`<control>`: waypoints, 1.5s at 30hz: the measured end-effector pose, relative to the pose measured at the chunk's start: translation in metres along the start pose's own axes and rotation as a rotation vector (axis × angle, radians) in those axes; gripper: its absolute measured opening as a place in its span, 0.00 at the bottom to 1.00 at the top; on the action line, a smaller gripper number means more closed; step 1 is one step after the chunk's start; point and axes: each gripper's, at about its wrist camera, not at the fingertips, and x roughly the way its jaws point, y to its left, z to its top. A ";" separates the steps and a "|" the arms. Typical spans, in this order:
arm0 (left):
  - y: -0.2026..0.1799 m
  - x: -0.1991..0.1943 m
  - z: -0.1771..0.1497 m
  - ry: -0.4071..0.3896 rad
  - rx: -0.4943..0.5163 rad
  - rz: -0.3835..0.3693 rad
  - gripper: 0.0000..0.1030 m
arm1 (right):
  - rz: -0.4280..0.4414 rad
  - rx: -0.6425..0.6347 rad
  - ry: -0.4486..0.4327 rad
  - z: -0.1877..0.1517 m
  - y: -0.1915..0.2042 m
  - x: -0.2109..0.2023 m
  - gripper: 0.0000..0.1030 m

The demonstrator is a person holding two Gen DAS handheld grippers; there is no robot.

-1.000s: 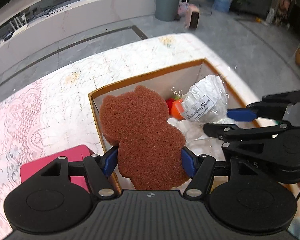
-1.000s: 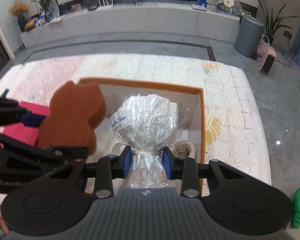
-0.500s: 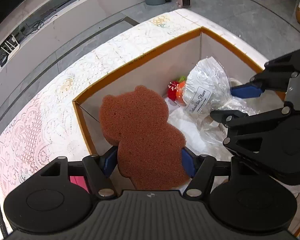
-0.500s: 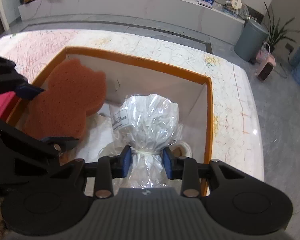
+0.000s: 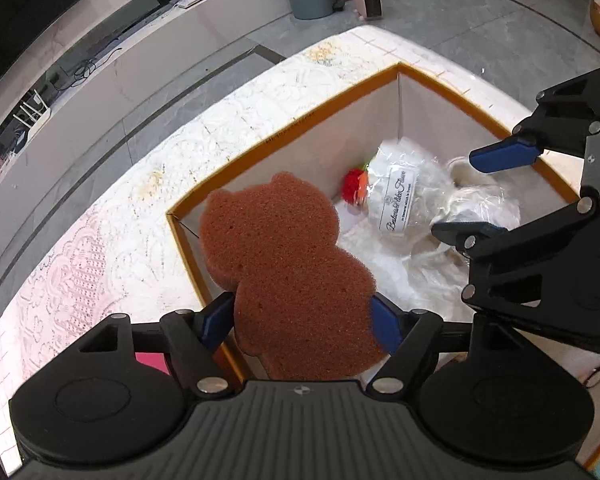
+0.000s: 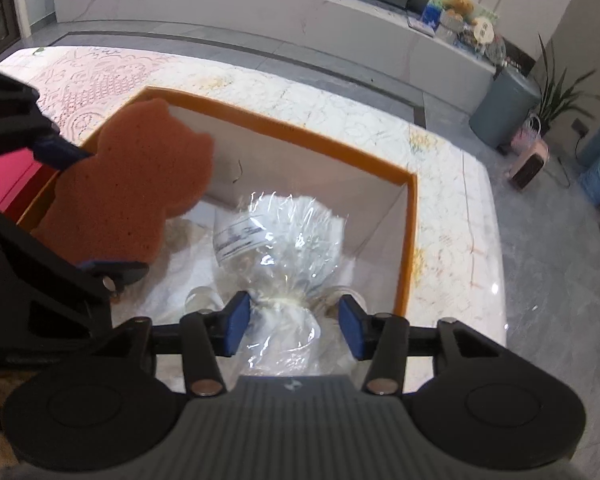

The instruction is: Organize soft objects

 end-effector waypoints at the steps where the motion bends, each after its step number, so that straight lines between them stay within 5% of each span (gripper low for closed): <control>1: 0.001 -0.005 0.000 -0.006 0.000 -0.004 0.85 | -0.001 -0.008 -0.003 0.000 0.000 -0.004 0.52; 14: 0.024 -0.081 -0.008 -0.179 -0.119 -0.002 0.86 | -0.016 -0.017 -0.052 -0.001 -0.002 -0.059 0.62; 27: 0.034 -0.185 -0.059 -0.490 -0.302 0.009 0.86 | -0.034 0.138 -0.330 -0.019 0.003 -0.178 0.62; 34: 0.027 -0.229 -0.108 -0.652 -0.337 0.027 0.86 | -0.012 0.250 -0.509 -0.056 0.019 -0.239 0.62; 45: 0.016 -0.223 -0.183 -0.720 -0.435 0.061 0.86 | -0.051 0.316 -0.670 -0.140 0.071 -0.269 0.62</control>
